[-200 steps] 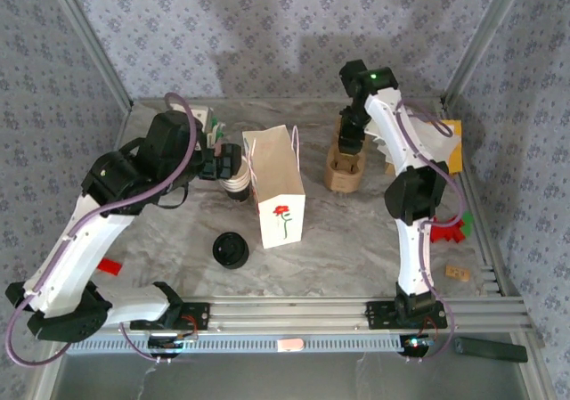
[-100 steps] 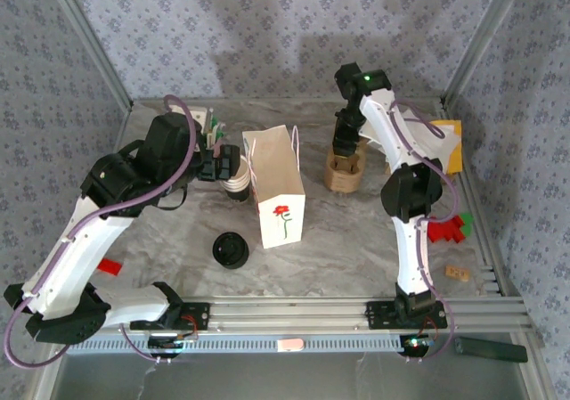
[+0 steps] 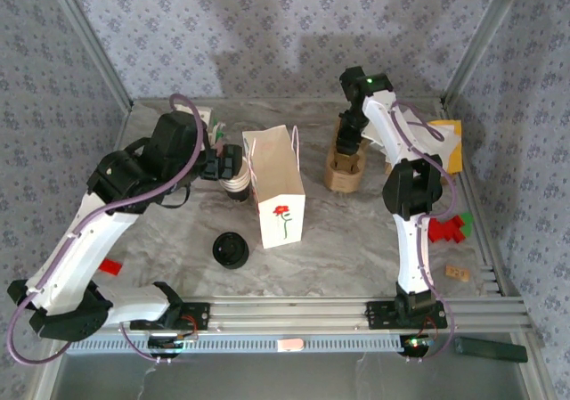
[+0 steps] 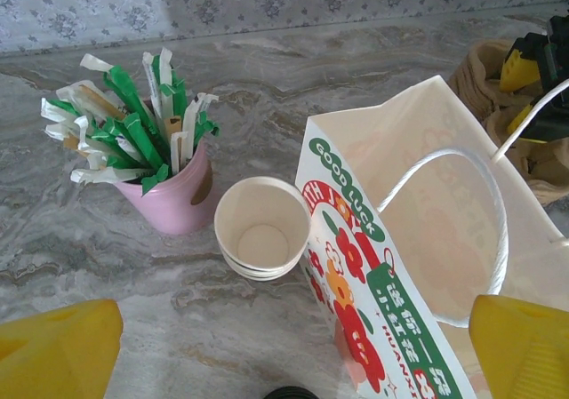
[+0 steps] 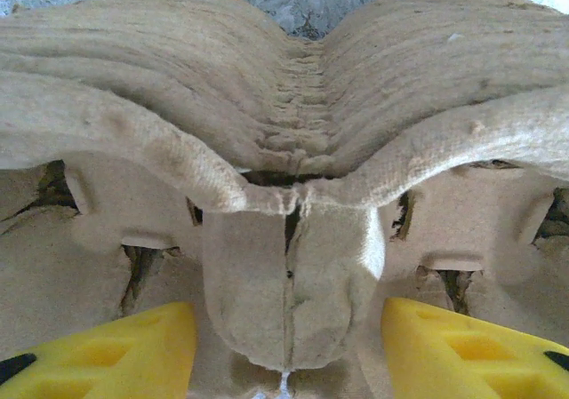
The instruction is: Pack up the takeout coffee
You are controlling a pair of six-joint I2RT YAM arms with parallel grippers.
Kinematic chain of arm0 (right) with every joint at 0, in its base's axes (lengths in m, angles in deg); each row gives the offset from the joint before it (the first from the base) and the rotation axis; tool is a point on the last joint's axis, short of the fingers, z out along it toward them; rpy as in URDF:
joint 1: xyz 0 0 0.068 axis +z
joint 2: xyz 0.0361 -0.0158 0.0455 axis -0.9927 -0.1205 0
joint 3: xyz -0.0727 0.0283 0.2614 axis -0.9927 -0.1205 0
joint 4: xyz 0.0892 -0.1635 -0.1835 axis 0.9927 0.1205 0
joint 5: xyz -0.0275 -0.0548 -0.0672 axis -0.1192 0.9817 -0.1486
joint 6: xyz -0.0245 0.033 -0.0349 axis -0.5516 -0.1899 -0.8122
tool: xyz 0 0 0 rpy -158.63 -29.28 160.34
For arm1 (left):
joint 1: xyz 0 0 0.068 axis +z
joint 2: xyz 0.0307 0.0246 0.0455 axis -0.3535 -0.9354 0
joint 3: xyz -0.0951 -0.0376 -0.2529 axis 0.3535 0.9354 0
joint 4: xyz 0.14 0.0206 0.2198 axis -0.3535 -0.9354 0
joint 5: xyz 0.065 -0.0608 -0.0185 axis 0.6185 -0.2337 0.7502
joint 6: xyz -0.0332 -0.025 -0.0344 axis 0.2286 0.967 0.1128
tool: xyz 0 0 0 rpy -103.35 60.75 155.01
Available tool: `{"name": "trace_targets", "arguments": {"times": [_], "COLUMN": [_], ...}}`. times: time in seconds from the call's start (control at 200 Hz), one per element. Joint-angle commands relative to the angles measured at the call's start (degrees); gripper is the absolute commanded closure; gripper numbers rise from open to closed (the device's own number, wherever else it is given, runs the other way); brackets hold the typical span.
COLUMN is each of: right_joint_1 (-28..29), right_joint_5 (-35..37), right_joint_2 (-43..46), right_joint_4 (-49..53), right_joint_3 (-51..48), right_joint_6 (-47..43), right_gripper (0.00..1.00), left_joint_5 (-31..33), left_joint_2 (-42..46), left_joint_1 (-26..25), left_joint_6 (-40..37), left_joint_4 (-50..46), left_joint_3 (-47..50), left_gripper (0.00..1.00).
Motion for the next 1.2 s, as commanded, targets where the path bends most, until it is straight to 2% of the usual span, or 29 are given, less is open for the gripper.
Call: {"name": "trace_targets", "arguments": {"times": [0.0, 0.245, 0.52, 0.865, 1.049, 1.194], "right_joint_1": [-0.2, -0.5, -0.8, -1.5, -2.7, -4.1], "right_joint_5": [1.4, 2.0, 2.2, 2.6, 3.4, 5.4], "right_joint_2": [-1.2, -1.3, -0.9, -0.4, 2.2, 9.6], "right_joint_4": [0.9, 0.8, -0.7, -1.4, -1.0, 0.0], "right_joint_3": [-0.2, -1.4, -2.8, -2.6, 0.5, -1.4], "right_joint_6": [2.4, 1.7, 1.3, -0.3, -10.5, -22.1], "right_gripper": [0.44, 0.49, 0.42, 0.41, 0.40, 0.39], "left_joint_5": [0.4, 0.1, 0.4, 0.0, 0.8, 0.6], "left_joint_2": [-0.2, -0.9, -0.8, -1.4, -0.8, -0.9], "left_joint_1": [-0.3, -0.3, -0.3, -0.3, -0.3, -0.2], "left_joint_6": [-1.0, -1.1, -1.3, -1.6, -1.9, -2.4], "left_joint_4": [0.1, -0.4, -1.0, -0.8, -1.5, -1.3], "left_joint_3": [-0.9, -1.6, -1.8, -2.4, -2.7, -2.4], "left_gripper": [0.00, 0.00, 0.00, 0.00, 0.00, 0.00]}}
